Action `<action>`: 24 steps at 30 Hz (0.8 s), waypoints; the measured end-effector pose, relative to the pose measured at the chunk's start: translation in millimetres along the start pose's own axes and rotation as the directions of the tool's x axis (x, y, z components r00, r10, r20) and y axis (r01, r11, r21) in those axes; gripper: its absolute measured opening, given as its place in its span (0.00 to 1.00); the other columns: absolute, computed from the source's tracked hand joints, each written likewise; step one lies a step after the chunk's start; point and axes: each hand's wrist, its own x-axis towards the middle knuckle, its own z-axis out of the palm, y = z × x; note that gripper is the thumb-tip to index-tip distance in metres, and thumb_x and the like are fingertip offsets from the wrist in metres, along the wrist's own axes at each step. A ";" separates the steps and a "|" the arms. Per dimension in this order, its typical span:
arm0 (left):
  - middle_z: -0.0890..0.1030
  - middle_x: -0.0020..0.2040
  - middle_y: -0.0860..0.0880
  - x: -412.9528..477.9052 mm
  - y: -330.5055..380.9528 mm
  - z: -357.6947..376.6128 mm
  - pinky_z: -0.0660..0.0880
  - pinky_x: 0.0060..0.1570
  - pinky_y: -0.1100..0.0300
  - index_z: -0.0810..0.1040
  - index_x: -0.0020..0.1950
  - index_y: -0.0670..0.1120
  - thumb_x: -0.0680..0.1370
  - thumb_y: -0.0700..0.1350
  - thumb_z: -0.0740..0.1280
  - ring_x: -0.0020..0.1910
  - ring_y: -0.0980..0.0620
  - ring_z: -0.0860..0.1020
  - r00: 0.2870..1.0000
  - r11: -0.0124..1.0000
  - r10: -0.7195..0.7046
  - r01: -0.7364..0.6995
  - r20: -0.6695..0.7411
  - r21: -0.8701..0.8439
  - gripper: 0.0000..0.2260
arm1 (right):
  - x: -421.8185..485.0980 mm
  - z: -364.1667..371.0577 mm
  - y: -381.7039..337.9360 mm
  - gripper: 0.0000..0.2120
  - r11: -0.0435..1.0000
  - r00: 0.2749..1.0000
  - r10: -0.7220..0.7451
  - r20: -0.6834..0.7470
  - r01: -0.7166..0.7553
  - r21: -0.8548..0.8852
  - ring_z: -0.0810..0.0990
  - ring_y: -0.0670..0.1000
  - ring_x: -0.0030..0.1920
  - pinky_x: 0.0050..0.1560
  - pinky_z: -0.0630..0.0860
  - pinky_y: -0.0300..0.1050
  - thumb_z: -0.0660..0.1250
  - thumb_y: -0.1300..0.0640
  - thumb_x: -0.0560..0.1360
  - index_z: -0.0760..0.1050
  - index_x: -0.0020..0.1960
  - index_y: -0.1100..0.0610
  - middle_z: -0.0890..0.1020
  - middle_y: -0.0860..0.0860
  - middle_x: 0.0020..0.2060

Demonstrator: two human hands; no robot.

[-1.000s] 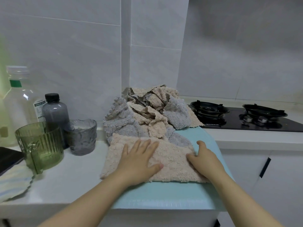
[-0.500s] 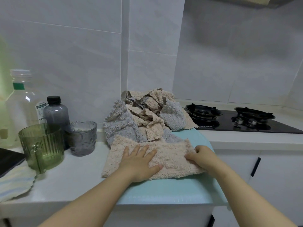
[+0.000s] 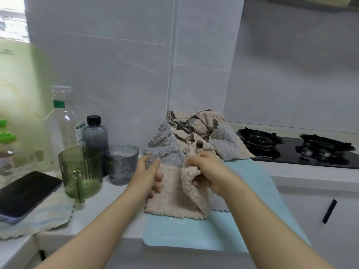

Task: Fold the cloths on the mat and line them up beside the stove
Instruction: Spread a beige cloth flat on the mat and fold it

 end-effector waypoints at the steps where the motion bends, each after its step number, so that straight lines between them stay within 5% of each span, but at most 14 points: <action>1: 0.77 0.41 0.44 -0.9 1.9 -2.0 0.65 0.22 0.66 0.63 0.67 0.54 0.79 0.56 0.58 0.26 0.51 0.72 1.000 0.999 -0.028 0.029 0.013 -0.021 0.18 | 1.7 11.2 3.6 0.07 1.000 0.999 0.010 0.041 -0.009 -0.004 0.71 0.49 0.24 0.22 0.71 0.37 0.63 0.63 0.75 0.66 0.39 0.58 0.70 0.54 0.31; 4: 0.75 0.47 0.49 3.7 -1.9 -7.7 0.71 0.37 0.60 0.64 0.67 0.51 0.79 0.57 0.56 0.36 0.54 0.75 1.000 0.999 -0.026 0.026 0.014 0.031 0.19 | 3.3 32.8 15.4 0.08 0.998 0.989 0.043 0.142 -0.050 0.047 0.75 0.50 0.28 0.25 0.75 0.40 0.60 0.56 0.79 0.71 0.45 0.59 0.75 0.54 0.42; 6: 0.74 0.57 0.48 5.3 -7.9 -11.4 0.73 0.46 0.58 0.64 0.69 0.52 0.78 0.55 0.60 0.48 0.51 0.75 1.000 0.993 -0.002 -0.002 0.029 0.120 0.20 | 3.2 33.7 22.0 0.09 0.998 0.998 -0.032 0.057 0.029 0.052 0.76 0.51 0.30 0.26 0.74 0.40 0.59 0.56 0.79 0.73 0.44 0.59 0.77 0.54 0.42; 9: 0.73 0.44 0.47 3.2 -15.5 -15.4 0.68 0.28 0.67 0.69 0.65 0.54 0.76 0.40 0.67 0.32 0.53 0.70 0.993 0.979 0.031 -0.053 0.116 0.195 0.19 | 3.5 19.2 33.9 0.07 0.949 0.917 -0.283 -0.283 0.224 -0.223 0.78 0.50 0.38 0.35 0.72 0.42 0.62 0.57 0.77 0.76 0.41 0.52 0.80 0.47 0.37; 11: 0.69 0.37 0.51 2.2 -20.0 -15.9 0.63 0.24 0.67 0.75 0.58 0.52 0.75 0.33 0.64 0.26 0.55 0.66 0.990 0.955 0.090 -0.117 0.108 0.273 0.17 | 5.1 7.1 47.6 0.04 0.906 0.870 -0.333 -0.364 0.188 -0.380 0.78 0.51 0.41 0.41 0.73 0.46 0.63 0.57 0.75 0.73 0.44 0.49 0.79 0.45 0.39; 15: 0.74 0.41 0.55 -1.4 -23.8 -18.4 0.64 0.32 0.59 0.75 0.46 0.56 0.74 0.35 0.61 0.30 0.53 0.70 0.987 0.864 0.157 -0.157 0.041 0.479 0.14 | 5.8 -2.4 72.8 0.16 0.887 0.943 -0.183 -0.279 0.036 -0.461 0.77 0.52 0.52 0.47 0.72 0.46 0.65 0.47 0.74 0.68 0.58 0.52 0.75 0.51 0.52; 19: 0.72 0.56 0.47 -6.9 -21.9 -19.9 0.67 0.42 0.58 0.71 0.57 0.56 0.73 0.43 0.63 0.43 0.52 0.73 0.993 0.747 0.093 -0.118 0.074 0.654 0.15 | 2.2 1.7 71.7 0.22 0.877 0.969 -0.100 -0.227 -0.022 -0.479 0.77 0.52 0.51 0.50 0.74 0.48 0.64 0.39 0.73 0.70 0.57 0.54 0.77 0.48 0.47; 24: 0.78 0.51 0.46 -8.9 -14.0 -16.8 0.68 0.38 0.57 0.62 0.68 0.52 0.74 0.44 0.64 0.39 0.51 0.75 0.995 0.800 -0.041 -0.018 0.086 0.600 0.23 | -3.0 6.5 64.6 0.07 0.947 0.979 -0.101 -0.175 0.041 -0.317 0.79 0.51 0.46 0.49 0.76 0.48 0.68 0.51 0.72 0.73 0.46 0.52 0.80 0.49 0.44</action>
